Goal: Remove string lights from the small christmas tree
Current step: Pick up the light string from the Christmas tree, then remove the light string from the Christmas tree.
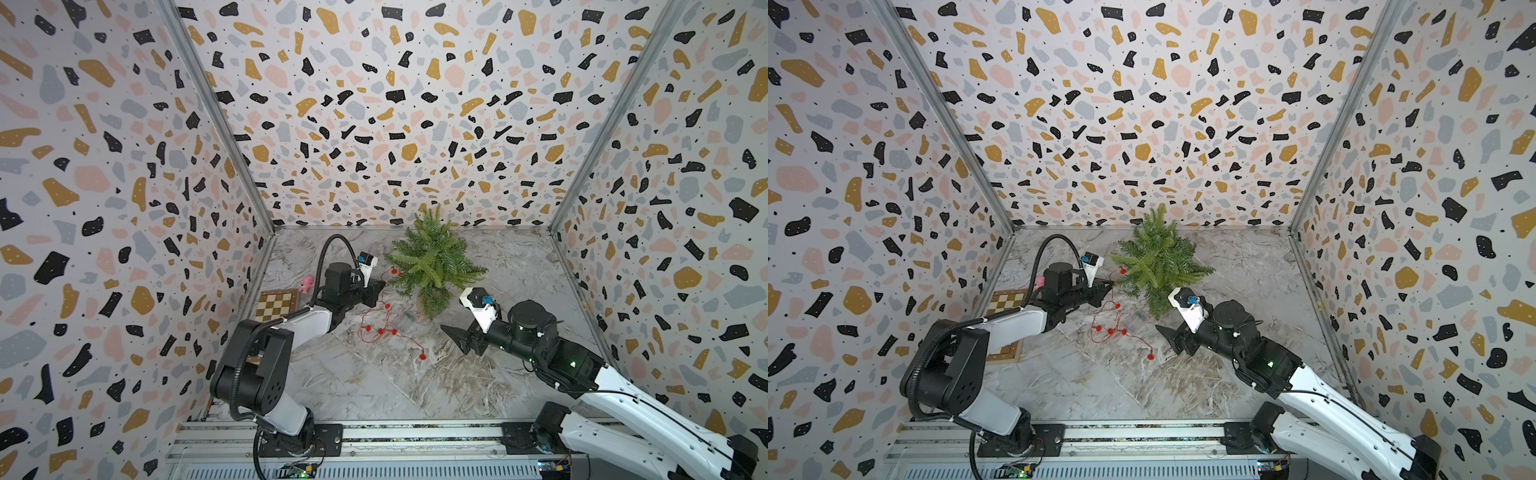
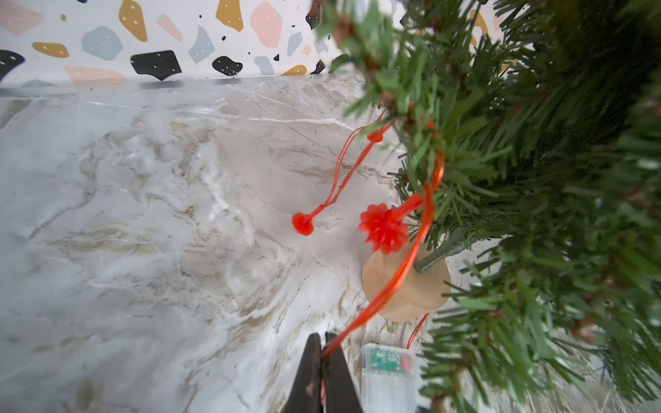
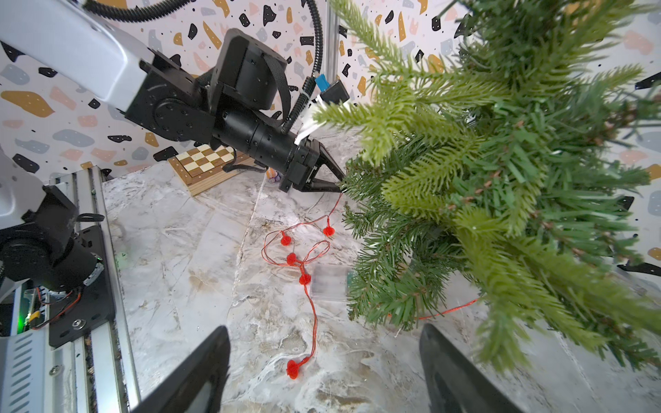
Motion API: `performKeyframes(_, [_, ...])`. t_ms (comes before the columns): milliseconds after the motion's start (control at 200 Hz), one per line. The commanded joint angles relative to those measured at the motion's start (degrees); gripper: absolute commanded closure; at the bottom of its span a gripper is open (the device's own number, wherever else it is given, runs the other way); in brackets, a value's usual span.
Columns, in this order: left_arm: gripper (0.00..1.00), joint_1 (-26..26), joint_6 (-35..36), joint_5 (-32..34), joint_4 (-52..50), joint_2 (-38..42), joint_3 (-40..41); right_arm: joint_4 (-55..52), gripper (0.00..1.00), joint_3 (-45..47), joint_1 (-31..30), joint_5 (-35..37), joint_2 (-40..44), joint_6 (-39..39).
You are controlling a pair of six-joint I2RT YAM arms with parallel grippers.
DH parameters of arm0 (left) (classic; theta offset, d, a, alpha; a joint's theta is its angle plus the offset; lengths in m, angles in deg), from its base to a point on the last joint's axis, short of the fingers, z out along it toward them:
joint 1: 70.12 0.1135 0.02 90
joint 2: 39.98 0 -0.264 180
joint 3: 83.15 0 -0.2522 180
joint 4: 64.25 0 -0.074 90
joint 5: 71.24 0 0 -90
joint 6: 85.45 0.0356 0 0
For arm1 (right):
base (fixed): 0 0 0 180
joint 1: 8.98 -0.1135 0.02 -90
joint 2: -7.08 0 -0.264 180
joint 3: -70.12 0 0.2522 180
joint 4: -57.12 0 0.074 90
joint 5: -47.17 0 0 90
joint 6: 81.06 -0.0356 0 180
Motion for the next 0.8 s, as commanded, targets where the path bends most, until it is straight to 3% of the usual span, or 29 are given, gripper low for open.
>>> performKeyframes(0, [1.00,-0.20,1.45,6.09,-8.12,2.08,-3.38,-0.77,0.17,-2.81,-0.07,0.82,0.80,0.34])
performKeyframes(456, [1.00,-0.14,2.21,9.73,-23.75,8.26,-12.88,-0.81,0.17,-3.99,-0.07,0.76,0.56,0.51])
performKeyframes(651, [1.00,-0.13,2.90,13.99,-37.12,6.15,-23.06,-0.69,0.17,-5.22,-0.07,0.81,0.36,1.03])
performKeyframes(796, [1.00,-0.22,3.07,16.65,-40.96,5.52,-26.46,-0.63,0.17,-6.04,-0.07,1.00,-0.05,1.28])
